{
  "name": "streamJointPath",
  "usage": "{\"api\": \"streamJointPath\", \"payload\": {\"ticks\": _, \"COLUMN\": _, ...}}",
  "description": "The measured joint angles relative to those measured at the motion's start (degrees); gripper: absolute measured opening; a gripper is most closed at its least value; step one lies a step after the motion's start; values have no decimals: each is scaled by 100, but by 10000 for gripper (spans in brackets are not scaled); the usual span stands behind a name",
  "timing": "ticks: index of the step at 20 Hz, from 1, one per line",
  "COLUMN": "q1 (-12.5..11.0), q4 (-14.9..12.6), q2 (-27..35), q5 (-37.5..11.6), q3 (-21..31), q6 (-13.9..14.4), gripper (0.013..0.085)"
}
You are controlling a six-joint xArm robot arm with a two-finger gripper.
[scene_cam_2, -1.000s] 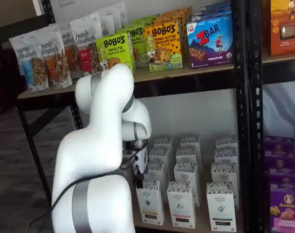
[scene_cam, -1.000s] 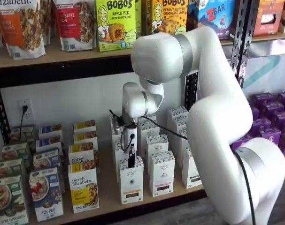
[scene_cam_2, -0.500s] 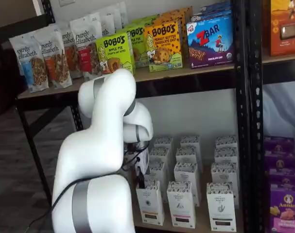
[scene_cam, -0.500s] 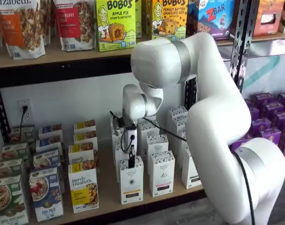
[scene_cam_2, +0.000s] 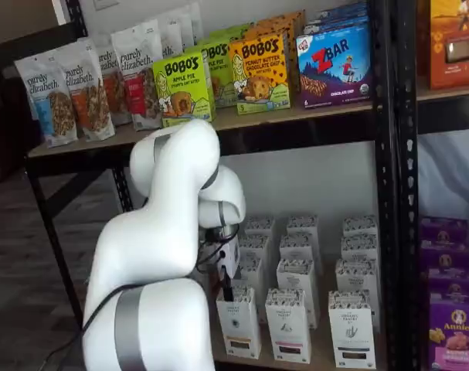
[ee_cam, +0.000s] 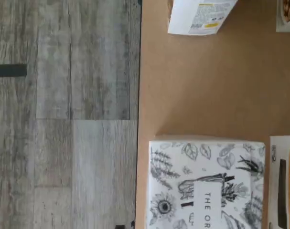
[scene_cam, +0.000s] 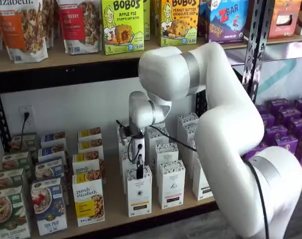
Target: Pick up the white box with a yellow strip in the middle, on the bottom shelf, the fourth box from the left
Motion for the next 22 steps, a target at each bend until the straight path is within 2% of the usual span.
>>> {"api": "streamJointPath", "payload": {"ticks": 11, "q1": 49, "q4": -350, "q2": 324, "q5": 111, "q3": -352, "q6": 328, "gripper": 850}}
{"api": "streamJointPath", "payload": {"ticks": 22, "q1": 54, "q4": -508, "q2": 529, "q5": 9, "q3": -423, "q6": 457, "gripper": 850}}
